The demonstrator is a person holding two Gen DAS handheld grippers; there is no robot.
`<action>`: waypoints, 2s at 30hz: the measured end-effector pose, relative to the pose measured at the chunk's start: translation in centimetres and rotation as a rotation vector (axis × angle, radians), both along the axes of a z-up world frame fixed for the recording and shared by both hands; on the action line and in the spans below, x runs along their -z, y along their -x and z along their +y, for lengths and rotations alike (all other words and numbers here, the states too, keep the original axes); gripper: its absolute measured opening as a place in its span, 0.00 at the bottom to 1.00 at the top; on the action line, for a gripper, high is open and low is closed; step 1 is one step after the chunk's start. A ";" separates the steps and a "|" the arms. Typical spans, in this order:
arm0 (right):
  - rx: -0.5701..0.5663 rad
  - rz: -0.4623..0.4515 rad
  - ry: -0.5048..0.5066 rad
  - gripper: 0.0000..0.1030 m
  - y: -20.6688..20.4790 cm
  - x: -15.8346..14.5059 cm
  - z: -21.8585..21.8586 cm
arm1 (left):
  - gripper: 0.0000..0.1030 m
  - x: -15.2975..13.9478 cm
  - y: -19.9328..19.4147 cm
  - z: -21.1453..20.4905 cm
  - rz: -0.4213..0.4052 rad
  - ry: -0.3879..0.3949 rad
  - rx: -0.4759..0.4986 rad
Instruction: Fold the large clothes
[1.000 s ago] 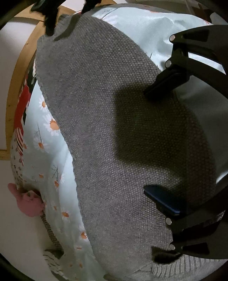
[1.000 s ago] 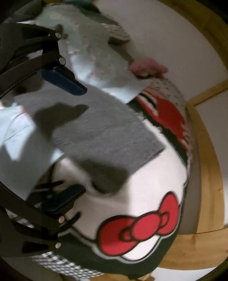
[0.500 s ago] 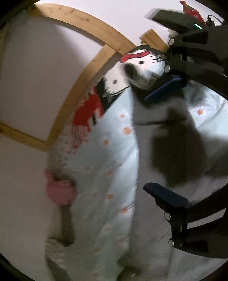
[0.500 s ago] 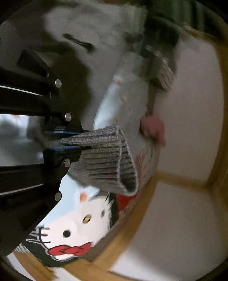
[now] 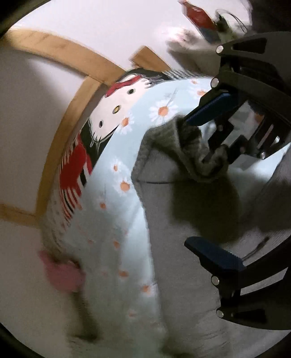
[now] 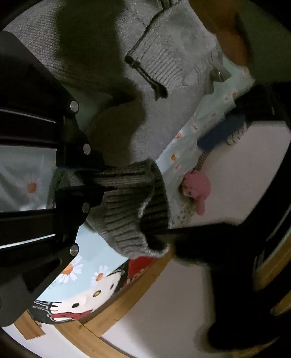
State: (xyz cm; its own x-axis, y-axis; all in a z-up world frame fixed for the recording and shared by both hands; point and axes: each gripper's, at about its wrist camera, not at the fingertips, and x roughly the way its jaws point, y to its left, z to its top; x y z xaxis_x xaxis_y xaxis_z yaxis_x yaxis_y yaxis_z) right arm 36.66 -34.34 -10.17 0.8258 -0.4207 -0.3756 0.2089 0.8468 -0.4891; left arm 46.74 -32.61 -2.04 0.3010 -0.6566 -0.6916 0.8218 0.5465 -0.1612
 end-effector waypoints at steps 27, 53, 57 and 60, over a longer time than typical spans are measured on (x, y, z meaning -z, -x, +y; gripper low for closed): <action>-0.030 -0.097 0.110 0.10 1.3 -0.5 2.8 | 0.94 -1.2 -4.9 -3.2 0.251 -0.025 0.102; -0.055 -0.118 0.103 0.09 2.3 -1.0 3.1 | 0.94 1.2 -7.6 5.0 0.407 -0.006 0.023; -0.066 -0.119 0.115 0.09 2.2 -1.0 3.7 | 0.94 -0.2 -7.4 6.0 0.514 0.226 0.114; -0.074 -0.116 0.126 0.09 2.3 -0.8 4.1 | 0.94 0.3 -7.2 4.1 0.531 0.201 0.096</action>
State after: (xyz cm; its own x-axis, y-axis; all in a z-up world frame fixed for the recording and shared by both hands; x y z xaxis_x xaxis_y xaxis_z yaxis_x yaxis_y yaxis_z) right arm 34.35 -30.25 -9.38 0.8907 -0.3954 -0.2244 0.2097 0.7952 -0.5690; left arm 53.93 -28.48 -2.38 -0.1204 -0.7982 -0.5903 0.6442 0.3896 -0.6582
